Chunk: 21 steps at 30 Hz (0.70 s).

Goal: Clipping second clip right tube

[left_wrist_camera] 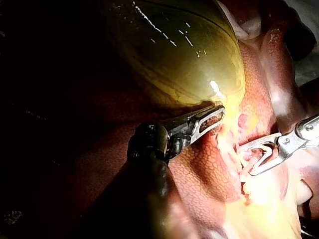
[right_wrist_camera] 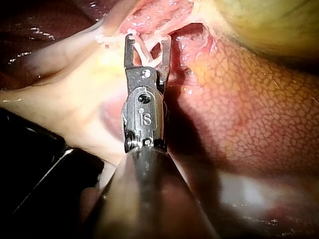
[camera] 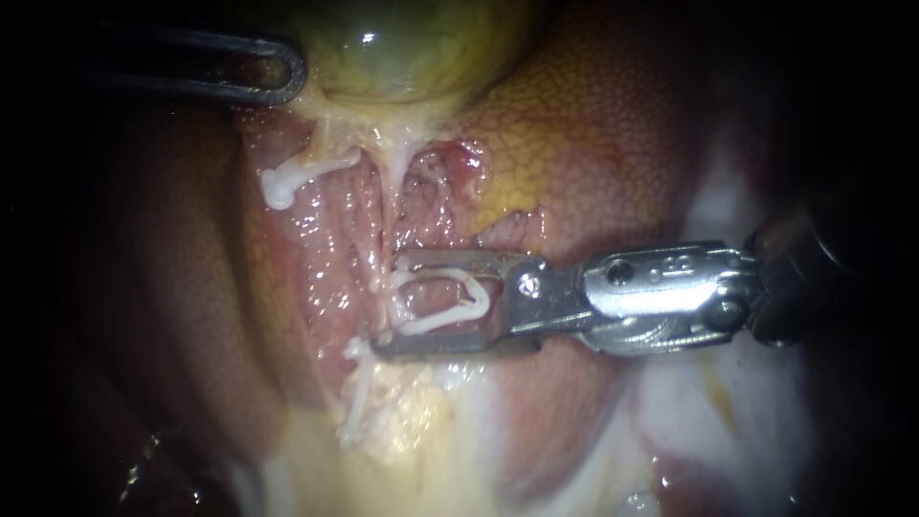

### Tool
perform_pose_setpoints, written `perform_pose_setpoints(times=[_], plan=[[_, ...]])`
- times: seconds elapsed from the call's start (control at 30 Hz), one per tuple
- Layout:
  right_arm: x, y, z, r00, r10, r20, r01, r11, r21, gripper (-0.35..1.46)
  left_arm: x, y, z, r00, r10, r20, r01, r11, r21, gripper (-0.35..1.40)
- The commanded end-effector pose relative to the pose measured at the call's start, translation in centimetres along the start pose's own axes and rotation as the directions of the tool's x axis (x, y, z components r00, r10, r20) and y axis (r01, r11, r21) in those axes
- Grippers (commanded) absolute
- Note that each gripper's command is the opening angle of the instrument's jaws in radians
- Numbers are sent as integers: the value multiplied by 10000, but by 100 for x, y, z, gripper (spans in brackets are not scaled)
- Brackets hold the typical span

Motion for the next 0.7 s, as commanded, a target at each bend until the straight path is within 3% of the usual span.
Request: perform_pose_setpoints(times=[0.03,0.43,0.7], plan=[[1,-2,-1,10000,4,-1,-4,10000,7,40,0,0,0,10000,0,-2,0,10000,3,-35],[24,-13,-41,9999,138,3,-138,9997,184,41,0,0,-3,10000,-1,-38,1,10000,91,-35],[11,-1,-59,9992,392,-13,-391,9989,251,41,0,-1,-3,10000,-2,-37,3,10000,88,-35]])
